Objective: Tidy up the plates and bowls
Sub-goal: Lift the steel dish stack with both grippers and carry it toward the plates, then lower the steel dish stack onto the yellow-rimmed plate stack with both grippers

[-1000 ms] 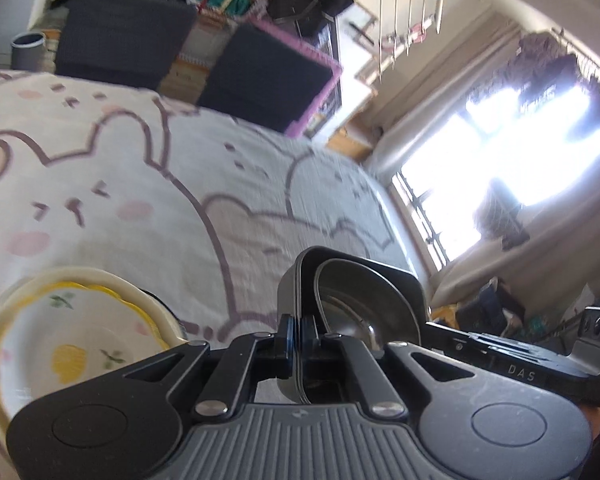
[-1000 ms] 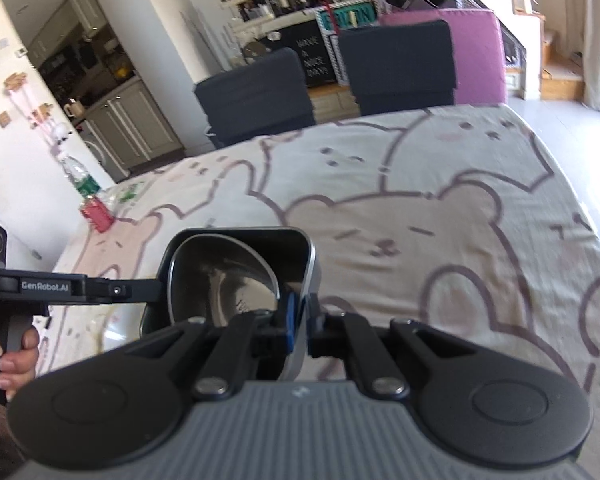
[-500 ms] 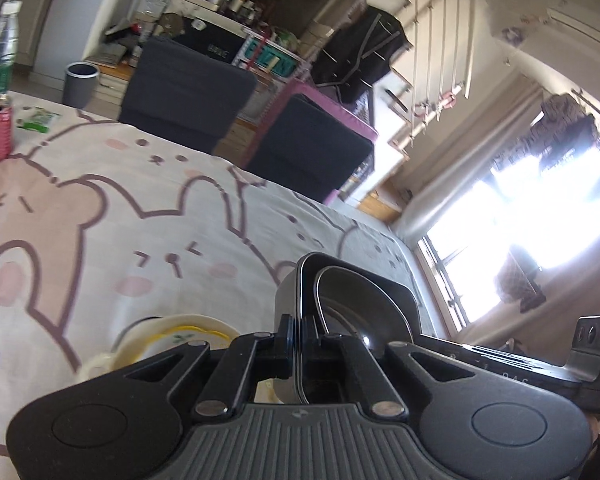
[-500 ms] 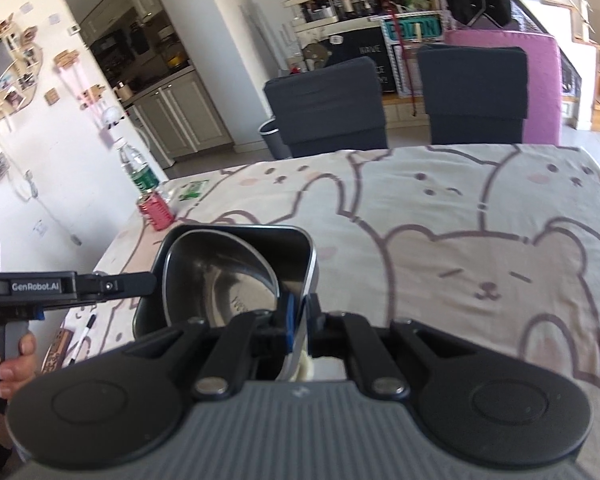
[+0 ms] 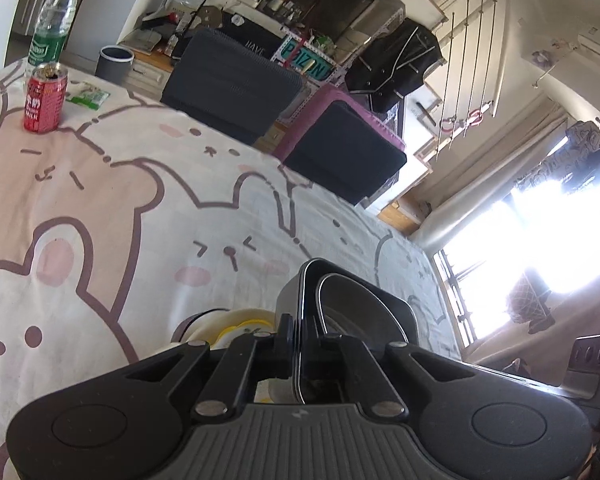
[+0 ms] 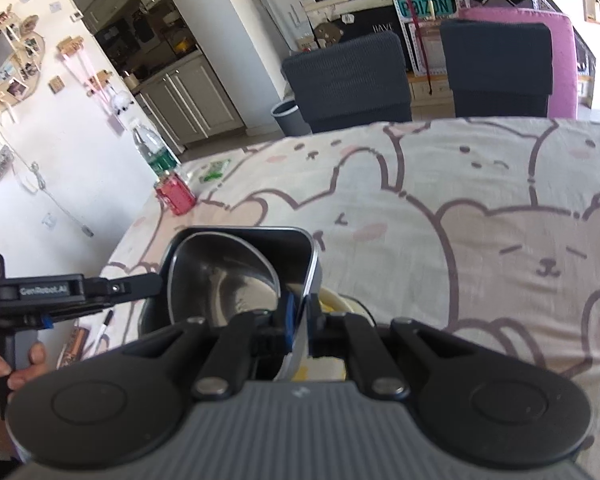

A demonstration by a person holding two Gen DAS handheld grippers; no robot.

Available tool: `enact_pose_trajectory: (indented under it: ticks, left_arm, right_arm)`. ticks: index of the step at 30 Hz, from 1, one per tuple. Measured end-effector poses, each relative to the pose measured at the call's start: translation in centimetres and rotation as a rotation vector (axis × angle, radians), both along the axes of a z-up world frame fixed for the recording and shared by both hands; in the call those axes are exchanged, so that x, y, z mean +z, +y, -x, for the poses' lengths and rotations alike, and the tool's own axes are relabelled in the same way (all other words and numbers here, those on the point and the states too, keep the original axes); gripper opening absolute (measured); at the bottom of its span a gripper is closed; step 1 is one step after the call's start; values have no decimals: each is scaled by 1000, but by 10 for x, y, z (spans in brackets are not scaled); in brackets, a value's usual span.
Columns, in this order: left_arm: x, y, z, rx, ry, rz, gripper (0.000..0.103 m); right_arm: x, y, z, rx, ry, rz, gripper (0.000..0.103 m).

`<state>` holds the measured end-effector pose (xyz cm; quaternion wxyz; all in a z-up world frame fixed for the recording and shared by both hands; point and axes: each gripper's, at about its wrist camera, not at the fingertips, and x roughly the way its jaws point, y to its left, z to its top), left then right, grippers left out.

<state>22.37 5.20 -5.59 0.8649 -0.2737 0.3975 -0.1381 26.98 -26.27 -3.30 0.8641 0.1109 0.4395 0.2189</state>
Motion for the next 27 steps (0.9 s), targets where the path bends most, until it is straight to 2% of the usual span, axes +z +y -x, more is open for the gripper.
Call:
enact_pose_trajectory:
  ticks: [5,13,27]
  left_arm:
    - [-16,0,-10,-36,44,-9,3]
    - [-35,7,-20,-52,103,-9,3]
    - [-46,9,-24,-62,148,-32,3]
  right_arm:
    - [-22,3,-4,-23,51,9,7]
    - [-38,10,-10,-29,92,23,7]
    - [-44,19,-11,8,130,50,8]
